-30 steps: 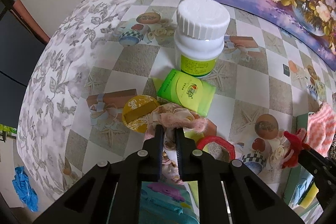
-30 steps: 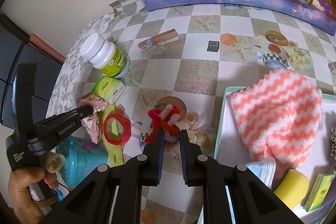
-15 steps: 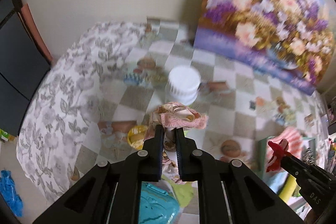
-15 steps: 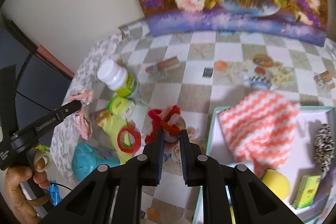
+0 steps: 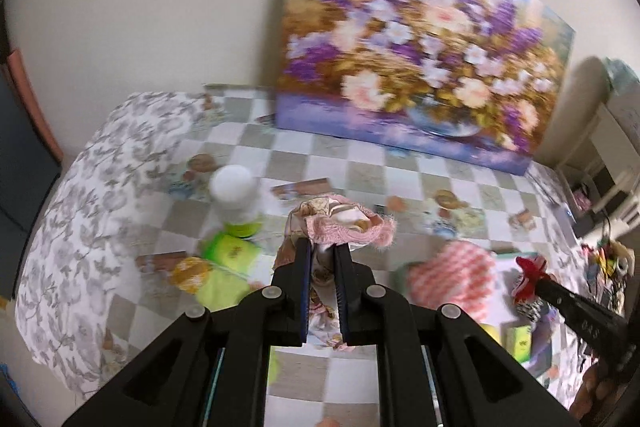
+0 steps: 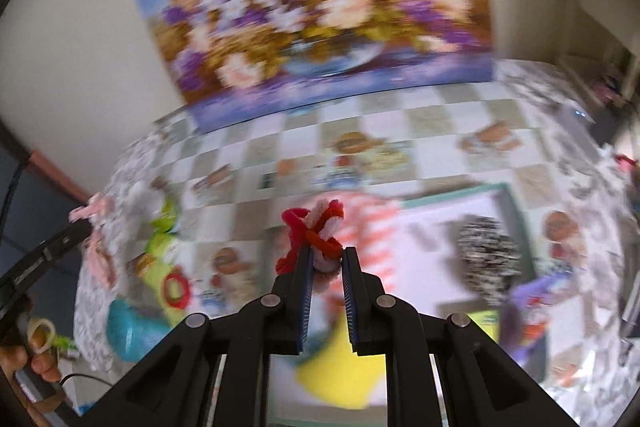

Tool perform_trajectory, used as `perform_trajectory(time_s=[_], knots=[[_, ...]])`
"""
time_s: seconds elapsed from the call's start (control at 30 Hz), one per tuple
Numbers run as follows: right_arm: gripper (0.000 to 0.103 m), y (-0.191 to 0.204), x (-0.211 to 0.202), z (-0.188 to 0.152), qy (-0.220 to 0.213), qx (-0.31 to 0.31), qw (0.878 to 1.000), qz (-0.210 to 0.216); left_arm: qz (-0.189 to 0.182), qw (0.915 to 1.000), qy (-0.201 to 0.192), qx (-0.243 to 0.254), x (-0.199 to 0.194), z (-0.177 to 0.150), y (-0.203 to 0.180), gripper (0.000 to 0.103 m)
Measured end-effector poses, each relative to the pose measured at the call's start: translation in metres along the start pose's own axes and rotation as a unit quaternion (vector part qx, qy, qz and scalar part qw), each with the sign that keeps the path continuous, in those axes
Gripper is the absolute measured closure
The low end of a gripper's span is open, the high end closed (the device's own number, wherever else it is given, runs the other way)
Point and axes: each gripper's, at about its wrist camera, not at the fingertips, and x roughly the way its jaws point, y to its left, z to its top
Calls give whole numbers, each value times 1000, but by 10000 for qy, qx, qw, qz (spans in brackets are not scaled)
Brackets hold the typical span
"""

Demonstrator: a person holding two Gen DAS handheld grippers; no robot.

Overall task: Organize soft objects
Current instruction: 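Lift the cloth and red toy and carry them toward the tray with both grippers, then open the left gripper over the tray while the right gripper releases the red toy beside it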

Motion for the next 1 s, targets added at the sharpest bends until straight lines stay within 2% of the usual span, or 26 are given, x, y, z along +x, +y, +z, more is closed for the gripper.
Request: perform_trajectory(time_s=[0.2, 0.37, 0.53, 0.67, 0.8, 0.9, 0.93, 1.0], knots=[[88, -50, -6, 4, 6, 404, 9985, -377, -199, 9989, 74, 428, 7, -1, -51, 92], [87, -78, 7, 1, 220, 602, 9967, -506, -322, 9956, 292, 832, 24, -11, -96, 92], [87, -84, 44, -9, 762, 565, 9936, -614, -526, 9890, 719, 1180, 56, -31, -136, 91], [87, -79, 56, -12, 896, 452, 9934, -550, -629, 9848, 1012, 1267, 82, -45, -157, 91], [87, -76, 65, -12, 1016, 377, 9926, -543, -536, 9837, 1148, 1276, 101, -53, -163, 91], [86, -74, 67, -11, 1033, 346, 9926, -534, -598, 9832, 1241, 1196, 109, -55, -164, 91], [86, -73, 67, -11, 1032, 333, 9927, -529, -634, 9833, 1259, 1155, 110, -55, -164, 90], [84, -72, 67, -11, 1046, 318, 9926, -534, -701, 9831, 1290, 1095, 112, -55, -164, 81]])
